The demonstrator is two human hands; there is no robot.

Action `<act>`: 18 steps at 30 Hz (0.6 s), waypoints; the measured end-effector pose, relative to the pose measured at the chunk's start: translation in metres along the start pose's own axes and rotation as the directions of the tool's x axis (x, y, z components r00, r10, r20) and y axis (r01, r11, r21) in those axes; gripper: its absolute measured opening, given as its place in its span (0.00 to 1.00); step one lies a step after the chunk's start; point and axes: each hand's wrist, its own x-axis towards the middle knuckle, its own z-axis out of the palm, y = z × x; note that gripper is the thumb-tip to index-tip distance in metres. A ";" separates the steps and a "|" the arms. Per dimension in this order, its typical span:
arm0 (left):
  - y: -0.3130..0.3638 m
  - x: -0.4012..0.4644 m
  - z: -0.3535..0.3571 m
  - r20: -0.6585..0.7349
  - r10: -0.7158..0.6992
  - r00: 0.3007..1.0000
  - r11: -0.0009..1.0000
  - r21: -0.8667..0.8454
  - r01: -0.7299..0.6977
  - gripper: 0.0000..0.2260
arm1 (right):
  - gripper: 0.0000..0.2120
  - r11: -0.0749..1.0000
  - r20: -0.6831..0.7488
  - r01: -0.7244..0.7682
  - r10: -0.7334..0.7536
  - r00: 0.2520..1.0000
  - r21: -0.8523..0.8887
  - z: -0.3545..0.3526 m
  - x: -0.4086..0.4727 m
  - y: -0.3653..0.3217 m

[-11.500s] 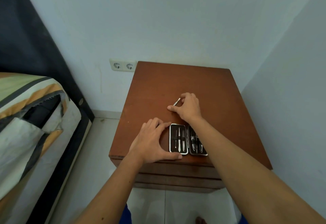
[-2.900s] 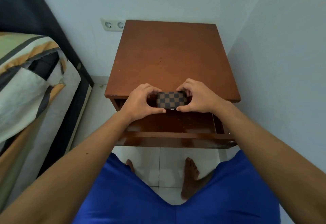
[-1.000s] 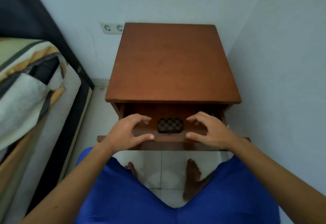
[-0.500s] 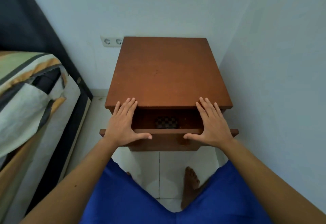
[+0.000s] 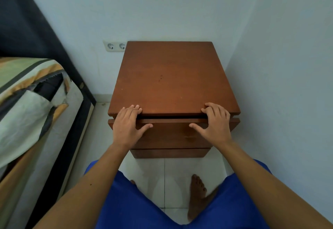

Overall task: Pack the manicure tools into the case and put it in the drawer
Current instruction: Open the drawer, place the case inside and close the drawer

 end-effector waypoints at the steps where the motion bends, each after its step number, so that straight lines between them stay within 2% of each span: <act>1: -0.001 0.003 0.000 0.001 -0.004 1.000 1.000 0.014 0.004 0.33 | 0.31 1.000 -0.005 -0.004 0.004 1.000 0.001 0.002 0.000 0.001; 7: 0.000 0.014 0.002 -0.062 0.004 0.998 0.999 0.036 -0.002 0.22 | 0.19 1.000 -0.046 -0.016 0.015 0.999 -0.013 0.009 0.004 0.005; 14: -0.004 0.017 0.007 -0.045 0.010 0.999 0.997 0.070 -0.007 0.20 | 0.18 0.998 -0.023 -0.033 0.032 0.999 -0.051 0.009 0.007 0.004; 18: 0.002 0.016 0.003 -0.064 -0.003 0.998 0.999 0.032 0.005 0.20 | 0.20 0.999 -0.025 -0.024 0.023 0.999 -0.042 0.004 0.008 0.002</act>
